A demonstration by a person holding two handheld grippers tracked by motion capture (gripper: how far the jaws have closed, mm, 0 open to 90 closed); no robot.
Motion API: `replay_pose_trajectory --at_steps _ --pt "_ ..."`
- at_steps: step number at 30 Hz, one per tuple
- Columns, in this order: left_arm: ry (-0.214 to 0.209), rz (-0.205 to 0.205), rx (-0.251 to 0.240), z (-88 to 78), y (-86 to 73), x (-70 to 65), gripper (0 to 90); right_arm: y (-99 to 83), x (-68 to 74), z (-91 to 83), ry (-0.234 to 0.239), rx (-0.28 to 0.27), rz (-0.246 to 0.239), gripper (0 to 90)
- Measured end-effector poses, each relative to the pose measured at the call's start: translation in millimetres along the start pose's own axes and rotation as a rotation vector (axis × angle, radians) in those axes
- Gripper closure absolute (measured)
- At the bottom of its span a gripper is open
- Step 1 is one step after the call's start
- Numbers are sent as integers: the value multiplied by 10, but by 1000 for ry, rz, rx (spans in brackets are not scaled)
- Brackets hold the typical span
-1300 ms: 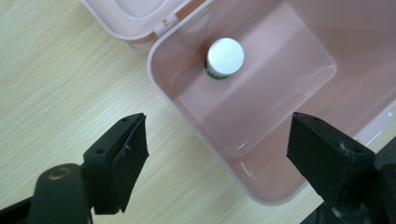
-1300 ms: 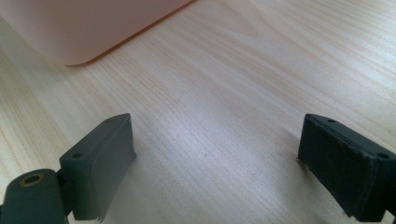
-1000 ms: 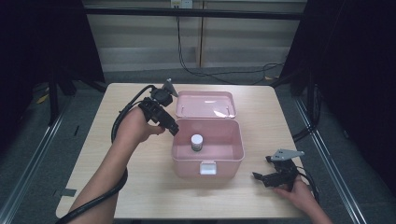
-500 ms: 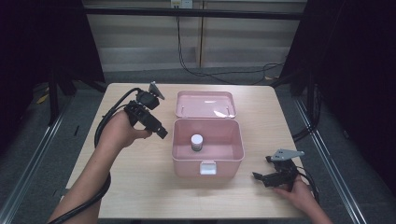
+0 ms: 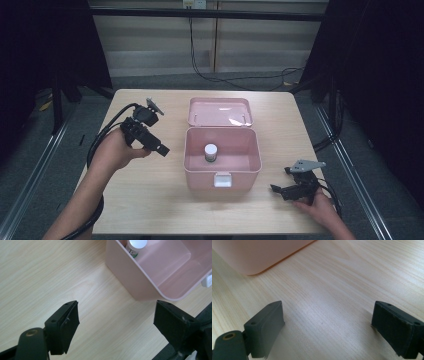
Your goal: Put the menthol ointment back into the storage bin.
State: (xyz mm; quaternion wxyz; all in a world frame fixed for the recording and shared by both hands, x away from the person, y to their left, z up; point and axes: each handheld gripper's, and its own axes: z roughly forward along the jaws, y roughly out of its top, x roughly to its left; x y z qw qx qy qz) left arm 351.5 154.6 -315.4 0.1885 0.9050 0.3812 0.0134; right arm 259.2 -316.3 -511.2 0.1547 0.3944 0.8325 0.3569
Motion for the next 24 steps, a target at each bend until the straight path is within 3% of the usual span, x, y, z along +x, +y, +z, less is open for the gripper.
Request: replay_pose_trajectory --at_steps 15,24 --pt "-40 -67 -56 279 -355 230 200 0 0 0 0 0 0 100" --pt "-55 -90 -80 566 -580 313 201 0 0 0 0 0 0 99"
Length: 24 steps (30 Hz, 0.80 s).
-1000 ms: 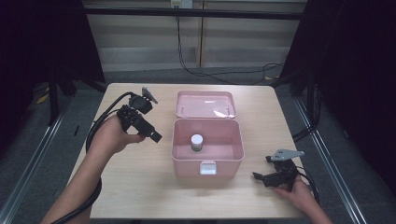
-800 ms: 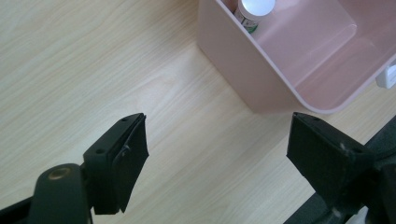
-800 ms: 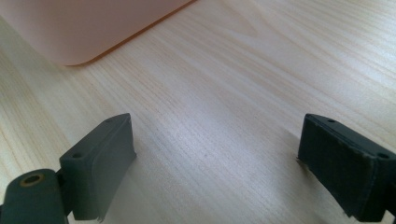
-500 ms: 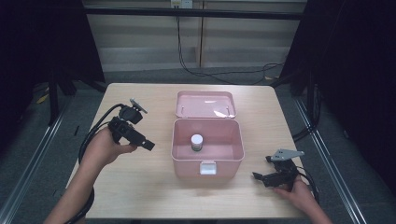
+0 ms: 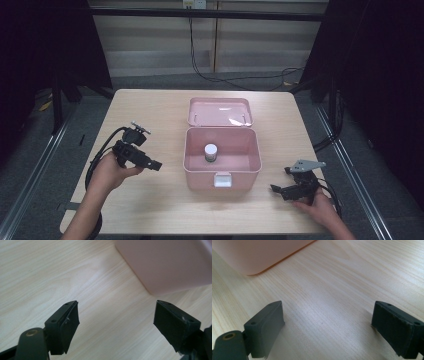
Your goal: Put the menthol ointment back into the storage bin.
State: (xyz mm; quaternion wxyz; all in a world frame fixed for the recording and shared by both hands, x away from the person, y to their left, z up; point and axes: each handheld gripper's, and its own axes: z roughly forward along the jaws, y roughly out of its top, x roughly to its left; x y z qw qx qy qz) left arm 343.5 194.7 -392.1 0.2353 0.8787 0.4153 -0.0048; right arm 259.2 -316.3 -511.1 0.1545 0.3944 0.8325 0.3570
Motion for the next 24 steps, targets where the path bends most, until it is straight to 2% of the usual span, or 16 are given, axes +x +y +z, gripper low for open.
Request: replay_pose_trajectory --at_steps 10,15,18,20,21,24 --pt "-36 -71 -7 347 -301 157 203 0 0 0 0 0 0 99" --pt "-15 -70 3 481 -392 181 203 0 0 0 0 0 0 99" --pt "3 -50 14 528 -416 179 203 0 0 0 0 0 0 100" --pt "25 -38 -10 557 -432 163 205 0 0 0 0 0 0 99" --pt "33 -29 -7 562 -435 158 206 0 0 0 0 0 0 99" --pt "44 -16 -27 587 -447 142 207 0 0 0 0 0 0 99"
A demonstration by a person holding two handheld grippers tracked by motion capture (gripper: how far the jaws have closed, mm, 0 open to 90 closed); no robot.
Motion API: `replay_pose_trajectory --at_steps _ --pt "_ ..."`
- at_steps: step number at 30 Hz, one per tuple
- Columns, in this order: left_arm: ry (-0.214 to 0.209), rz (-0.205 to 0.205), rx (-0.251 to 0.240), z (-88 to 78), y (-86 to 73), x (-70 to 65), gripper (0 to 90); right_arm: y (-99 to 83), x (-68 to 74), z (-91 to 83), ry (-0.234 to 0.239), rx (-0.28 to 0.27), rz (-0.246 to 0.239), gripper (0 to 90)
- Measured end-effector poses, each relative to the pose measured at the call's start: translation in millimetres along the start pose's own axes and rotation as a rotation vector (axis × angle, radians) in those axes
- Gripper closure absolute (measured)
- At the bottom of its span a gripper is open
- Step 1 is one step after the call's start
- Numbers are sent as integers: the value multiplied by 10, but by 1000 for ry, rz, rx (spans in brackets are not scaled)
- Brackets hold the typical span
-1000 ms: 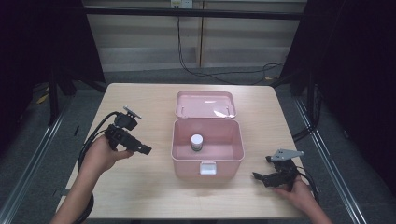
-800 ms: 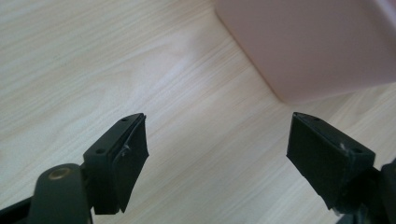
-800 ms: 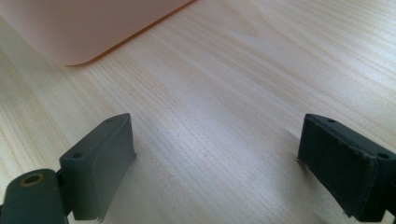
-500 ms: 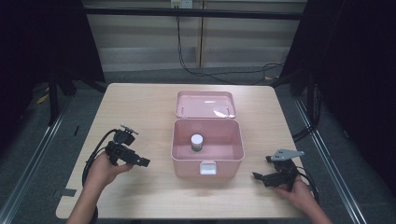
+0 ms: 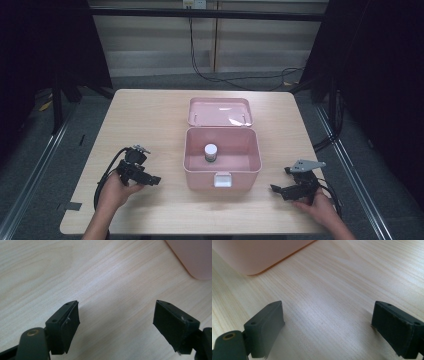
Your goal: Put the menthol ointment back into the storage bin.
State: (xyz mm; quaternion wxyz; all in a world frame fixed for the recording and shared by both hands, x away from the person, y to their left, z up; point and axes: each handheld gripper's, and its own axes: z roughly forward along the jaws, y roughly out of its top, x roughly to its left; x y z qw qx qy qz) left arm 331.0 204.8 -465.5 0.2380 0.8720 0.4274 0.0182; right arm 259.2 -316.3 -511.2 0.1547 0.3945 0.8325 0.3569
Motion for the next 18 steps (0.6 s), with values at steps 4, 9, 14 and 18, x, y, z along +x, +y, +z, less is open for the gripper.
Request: replay_pose_trajectory --at_steps 4,9,14,18 --pt "16 17 -7 44 -21 -51 206 0 0 0 0 0 0 99" --pt "14 33 -8 93 -40 -82 200 0 0 0 0 0 0 99" --pt "3 34 -6 107 -55 -90 200 0 0 0 0 0 0 99" --pt "5 37 -9 89 -50 -87 200 0 0 0 0 0 0 99"
